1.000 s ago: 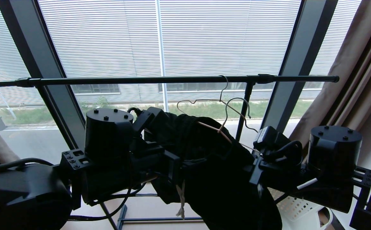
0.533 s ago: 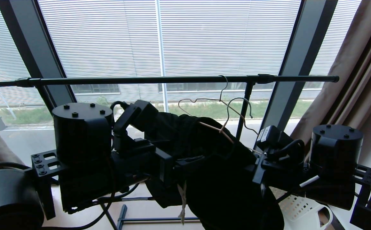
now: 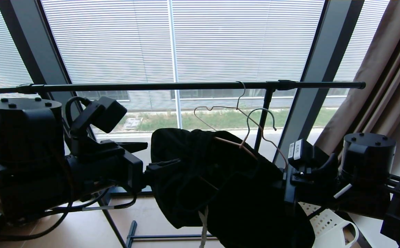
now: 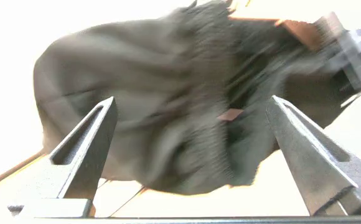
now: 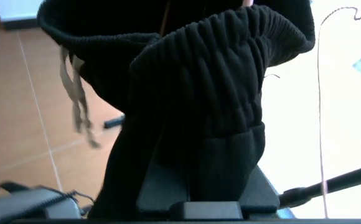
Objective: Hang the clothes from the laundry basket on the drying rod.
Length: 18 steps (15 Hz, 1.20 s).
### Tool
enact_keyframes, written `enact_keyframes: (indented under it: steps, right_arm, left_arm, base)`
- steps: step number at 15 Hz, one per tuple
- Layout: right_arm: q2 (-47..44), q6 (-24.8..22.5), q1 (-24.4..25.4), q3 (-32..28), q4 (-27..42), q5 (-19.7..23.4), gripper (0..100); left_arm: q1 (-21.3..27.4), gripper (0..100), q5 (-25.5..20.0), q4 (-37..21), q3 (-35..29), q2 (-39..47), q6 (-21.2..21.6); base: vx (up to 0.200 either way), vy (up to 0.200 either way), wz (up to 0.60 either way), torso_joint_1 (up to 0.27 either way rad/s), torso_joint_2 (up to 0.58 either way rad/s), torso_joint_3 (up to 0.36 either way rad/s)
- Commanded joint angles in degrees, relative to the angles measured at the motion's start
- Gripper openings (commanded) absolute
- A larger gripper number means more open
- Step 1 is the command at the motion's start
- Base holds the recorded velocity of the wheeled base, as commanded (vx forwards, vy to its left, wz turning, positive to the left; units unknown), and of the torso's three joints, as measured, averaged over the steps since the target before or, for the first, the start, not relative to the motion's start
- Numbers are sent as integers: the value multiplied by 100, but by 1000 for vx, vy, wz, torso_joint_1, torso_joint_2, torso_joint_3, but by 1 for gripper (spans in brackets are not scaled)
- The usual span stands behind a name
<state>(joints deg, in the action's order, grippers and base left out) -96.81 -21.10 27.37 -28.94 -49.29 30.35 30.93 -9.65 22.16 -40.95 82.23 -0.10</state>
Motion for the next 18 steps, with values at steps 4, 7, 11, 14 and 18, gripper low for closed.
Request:
enact_keyframes:
  steps: [4,7,11,14,18]
  right_arm:
    - [-40,-817,-118,249,16,313,0]
    - [-67,-1080,-91,380,7,322,0]
    - [-58,-1203,-82,468,7,647,0]
    - [-23,-1291,-21,530,-2,709,0]
    - [13,-1291,85,574,-11,770,0]
  left_arm:
    - [-983,100,-1188,-1416,-853,-260,1337]
    - [-1528,100,-2260,-1496,-924,145,2787]
    - [-1511,100,-2603,-1504,-1179,760,4062]
    - [-957,100,-2673,-1900,-1477,1067,4167]
    - [-843,100,-2981,-2401,-1539,1164,4606]
  base:
    - [0,0,0,0,0,0]
    - [0,0,0,0,0,0]
    - [0,0,0,0,0,0]
    - [0,0,0,0,0,0]
    - [0,0,0,0,0,0]
